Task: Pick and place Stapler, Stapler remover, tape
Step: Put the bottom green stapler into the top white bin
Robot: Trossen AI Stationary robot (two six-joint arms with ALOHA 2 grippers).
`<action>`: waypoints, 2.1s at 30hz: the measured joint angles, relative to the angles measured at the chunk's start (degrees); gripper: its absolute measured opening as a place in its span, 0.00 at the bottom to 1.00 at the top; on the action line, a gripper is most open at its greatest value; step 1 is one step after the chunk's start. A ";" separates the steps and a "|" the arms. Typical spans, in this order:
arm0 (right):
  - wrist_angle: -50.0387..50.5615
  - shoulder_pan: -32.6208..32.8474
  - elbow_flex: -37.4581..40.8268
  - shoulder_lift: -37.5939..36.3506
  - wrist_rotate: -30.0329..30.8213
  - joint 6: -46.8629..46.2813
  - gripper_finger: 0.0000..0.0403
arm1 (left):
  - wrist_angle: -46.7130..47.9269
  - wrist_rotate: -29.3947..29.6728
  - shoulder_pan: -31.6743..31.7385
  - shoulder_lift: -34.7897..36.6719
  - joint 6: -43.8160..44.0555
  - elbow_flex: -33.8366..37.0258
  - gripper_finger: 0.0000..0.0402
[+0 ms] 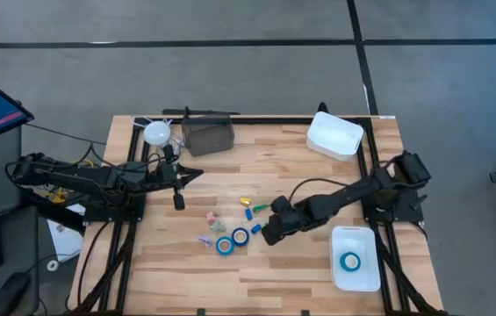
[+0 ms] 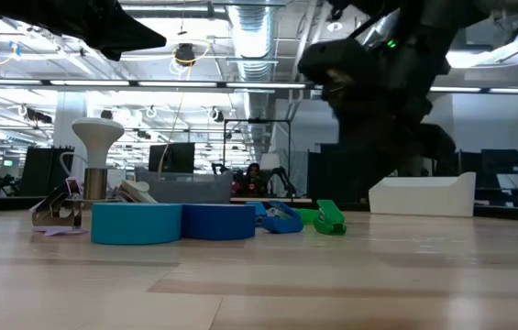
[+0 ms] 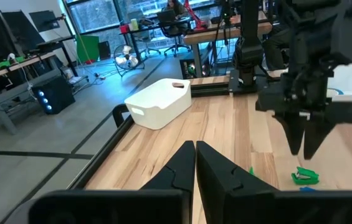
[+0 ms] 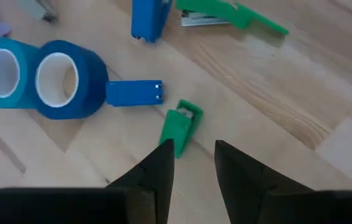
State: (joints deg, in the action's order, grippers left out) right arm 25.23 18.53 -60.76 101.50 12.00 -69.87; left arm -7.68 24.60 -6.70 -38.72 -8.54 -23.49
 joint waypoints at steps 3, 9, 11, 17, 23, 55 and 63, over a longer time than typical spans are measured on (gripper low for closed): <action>0.95 0.04 -1.92 1.15 0.04 0.02 0.27 | 0.25 0.00 0.00 0.00 0.00 0.00 0.02; 1.26 -0.31 -2.64 1.04 0.08 -0.88 0.27 | 0.62 0.01 0.02 0.00 0.00 0.02 0.02; 1.26 -0.58 -2.65 1.04 0.04 -1.89 0.27 | 0.83 0.00 0.02 0.00 0.00 0.00 0.02; 1.27 -0.75 -2.64 1.06 1.98 -1.99 0.29 | 1.08 0.01 0.01 0.00 -0.02 0.02 0.02; 0.28 -0.82 -2.65 1.06 3.42 1.06 0.35 | 1.93 0.00 0.01 0.00 -0.15 0.01 0.02; 32.76 0.45 -27.38 12.76 -1.60 5.57 0.25 | 2.56 0.02 0.02 0.00 -0.20 0.02 0.02; 26.47 0.32 -27.82 17.73 -2.05 5.29 0.33 | 2.80 0.00 0.02 -0.04 -0.20 0.02 0.02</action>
State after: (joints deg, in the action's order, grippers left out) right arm 51.70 18.85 -88.58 119.23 9.95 -64.58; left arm -4.89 24.60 -6.68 -38.76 -8.73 -23.46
